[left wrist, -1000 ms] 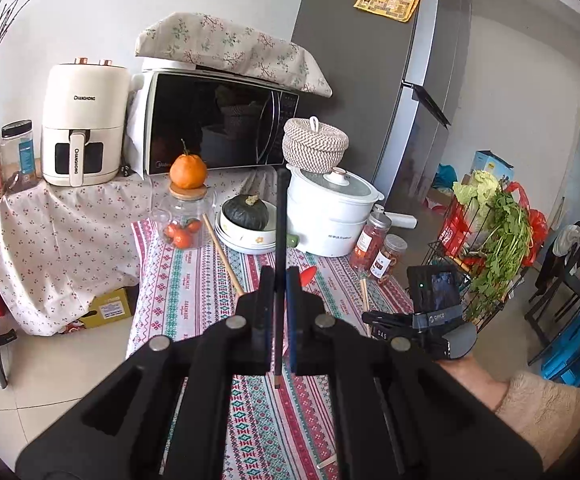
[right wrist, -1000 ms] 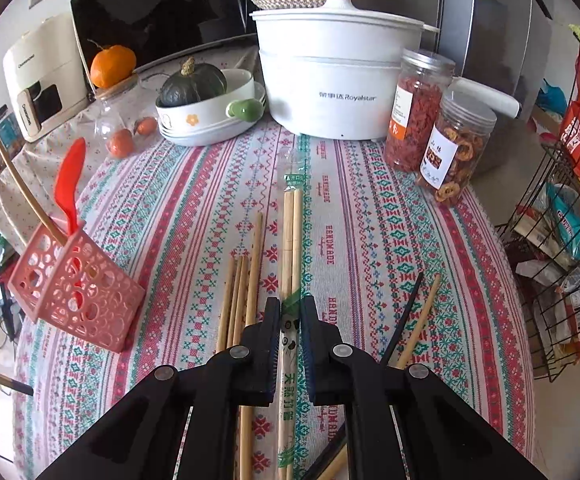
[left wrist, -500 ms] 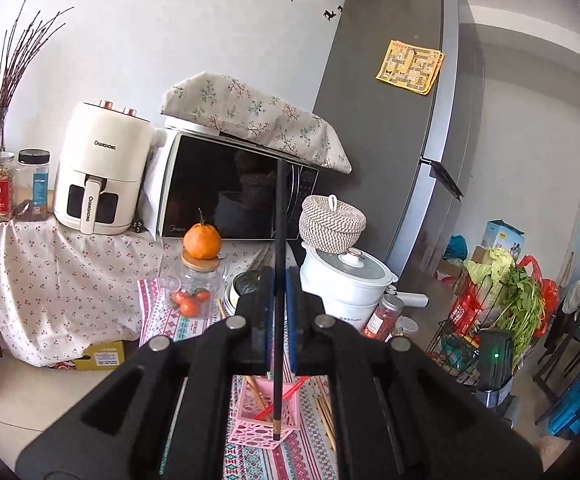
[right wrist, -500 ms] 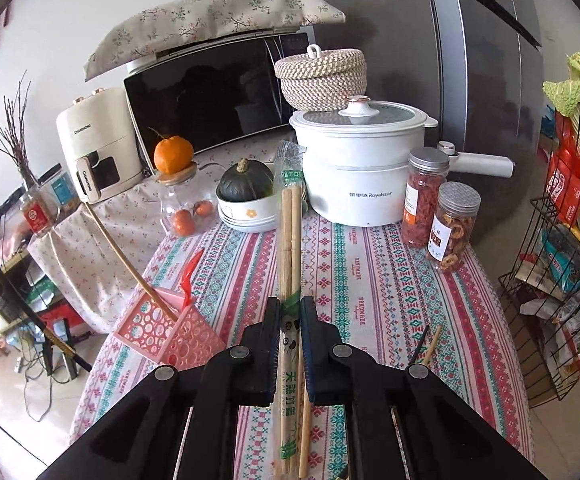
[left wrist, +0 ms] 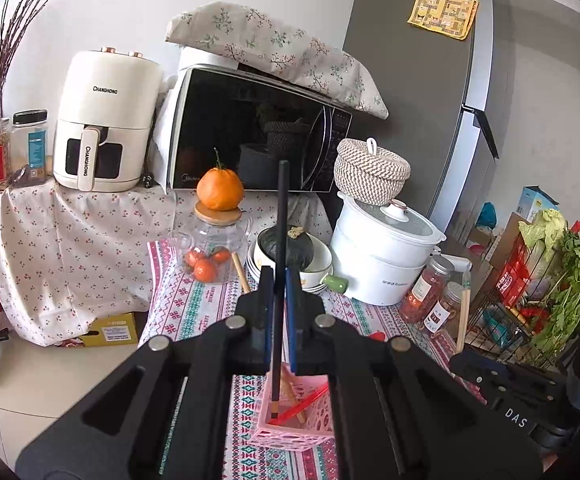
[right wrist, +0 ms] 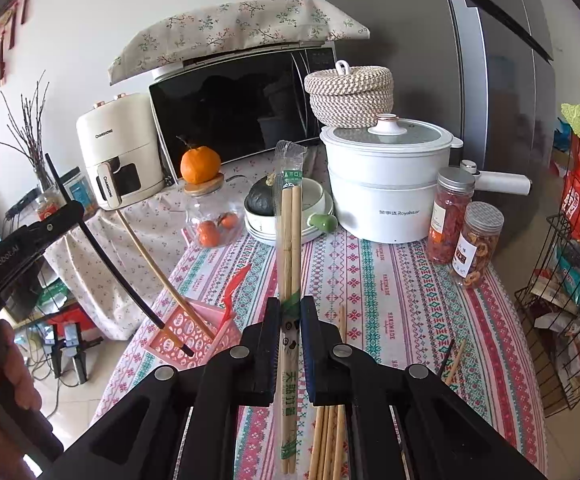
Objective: Organize utensils
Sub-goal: 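Lower the black chopstick into the basket with the left tool while the right tool lifts the wrapped chopsticks, then insert the green-wrapped chopsticks into the pink basket and open the right tool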
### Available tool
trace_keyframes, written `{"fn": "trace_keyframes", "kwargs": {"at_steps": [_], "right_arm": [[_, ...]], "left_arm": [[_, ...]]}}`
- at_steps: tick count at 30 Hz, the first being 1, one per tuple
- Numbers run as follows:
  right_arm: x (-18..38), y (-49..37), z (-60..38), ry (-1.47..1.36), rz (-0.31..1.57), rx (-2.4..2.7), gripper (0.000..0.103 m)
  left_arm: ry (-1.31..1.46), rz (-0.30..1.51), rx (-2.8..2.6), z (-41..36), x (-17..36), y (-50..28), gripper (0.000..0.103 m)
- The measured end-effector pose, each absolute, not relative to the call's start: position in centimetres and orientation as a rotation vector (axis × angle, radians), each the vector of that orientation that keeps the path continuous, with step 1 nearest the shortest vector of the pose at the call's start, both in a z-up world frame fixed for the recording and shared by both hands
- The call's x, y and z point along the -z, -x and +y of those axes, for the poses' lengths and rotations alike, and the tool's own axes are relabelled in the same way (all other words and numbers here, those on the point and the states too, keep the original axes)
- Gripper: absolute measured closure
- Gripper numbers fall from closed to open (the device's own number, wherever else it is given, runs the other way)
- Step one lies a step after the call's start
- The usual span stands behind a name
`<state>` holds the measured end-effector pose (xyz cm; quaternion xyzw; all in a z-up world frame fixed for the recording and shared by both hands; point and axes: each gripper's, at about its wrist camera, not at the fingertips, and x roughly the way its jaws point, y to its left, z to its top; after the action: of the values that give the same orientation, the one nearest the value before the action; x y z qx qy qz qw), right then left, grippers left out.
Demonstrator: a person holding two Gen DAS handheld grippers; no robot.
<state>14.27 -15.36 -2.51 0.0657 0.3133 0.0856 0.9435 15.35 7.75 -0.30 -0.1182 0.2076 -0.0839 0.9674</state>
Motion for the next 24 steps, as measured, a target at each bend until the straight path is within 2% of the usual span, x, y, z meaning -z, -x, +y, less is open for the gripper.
{"fn": "trace_keyframes", "kwargs": {"at_steps": [3,5,7,10,13,18,24], "right_arm": [[2.4,-14.2,-15.0,-0.141,0.629,-0.176,0.093],[2.1,-14.1,-14.8,-0.150,0.620,-0.180,0.093],[1.8,-14.0,-14.5,-0.159,0.606,-0.186,0.093],[1.3,-13.7,-13.9,-0.172,0.580,-0.195,0.093],[0.7,-13.8,-13.3,-0.190,0.560,-0.204,0.093],[-0.4,-14.6,-12.4,-0.239,0.519,-0.199,0.093],[-1.3,-15.9,-10.5,-0.270,0.463,-0.198,0.093]], "left_arm": [[0.247,0.459,0.163,7.7,0.8,-16.0,0.095],[0.248,0.488,0.165,7.5,0.9,-16.2,0.081],[0.252,0.496,0.159,7.6,0.7,-15.9,0.057],[0.256,0.502,0.158,8.0,0.0,-15.1,0.036],[0.241,0.541,0.151,8.6,-0.4,-14.3,0.020],[0.209,0.629,0.106,10.2,0.4,-13.1,0.007],[0.187,0.729,0.104,11.5,2.1,-12.3,0.006]]}}
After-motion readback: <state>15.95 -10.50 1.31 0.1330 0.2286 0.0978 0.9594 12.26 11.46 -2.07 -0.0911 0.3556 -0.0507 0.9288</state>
